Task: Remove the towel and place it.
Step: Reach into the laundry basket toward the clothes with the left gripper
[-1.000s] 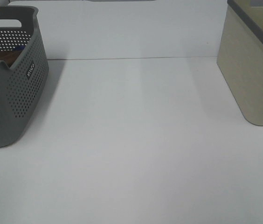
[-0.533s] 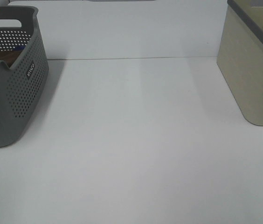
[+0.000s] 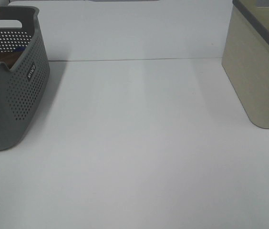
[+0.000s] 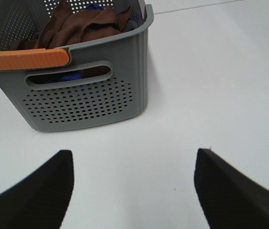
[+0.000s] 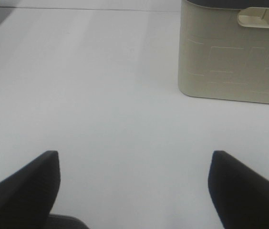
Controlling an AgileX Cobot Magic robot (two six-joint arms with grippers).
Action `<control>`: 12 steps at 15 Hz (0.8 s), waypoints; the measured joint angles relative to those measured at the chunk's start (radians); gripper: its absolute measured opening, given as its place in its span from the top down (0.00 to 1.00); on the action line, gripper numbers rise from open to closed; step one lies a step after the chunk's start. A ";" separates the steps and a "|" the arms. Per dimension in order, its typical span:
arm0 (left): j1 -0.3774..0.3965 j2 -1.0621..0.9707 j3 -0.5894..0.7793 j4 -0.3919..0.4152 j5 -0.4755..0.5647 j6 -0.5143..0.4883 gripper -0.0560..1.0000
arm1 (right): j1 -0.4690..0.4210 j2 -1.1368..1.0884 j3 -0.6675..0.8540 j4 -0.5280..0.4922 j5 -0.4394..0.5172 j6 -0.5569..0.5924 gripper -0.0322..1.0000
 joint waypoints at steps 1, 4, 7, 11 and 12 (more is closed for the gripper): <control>0.000 0.000 0.000 0.000 0.000 0.000 0.30 | 0.000 0.000 0.000 0.000 0.000 0.000 0.19; 0.000 0.000 0.000 0.002 0.000 0.000 0.30 | 0.000 0.000 0.000 0.000 0.000 0.000 0.19; 0.000 0.000 0.000 0.000 0.000 0.000 0.30 | 0.000 0.000 0.000 0.000 0.000 0.000 0.19; 0.000 0.000 -0.004 0.000 -0.009 -0.004 0.30 | 0.000 0.000 0.000 0.000 0.000 0.000 0.19; 0.000 0.018 -0.019 0.000 -0.138 -0.004 0.30 | 0.000 0.000 0.000 0.000 0.000 0.000 0.19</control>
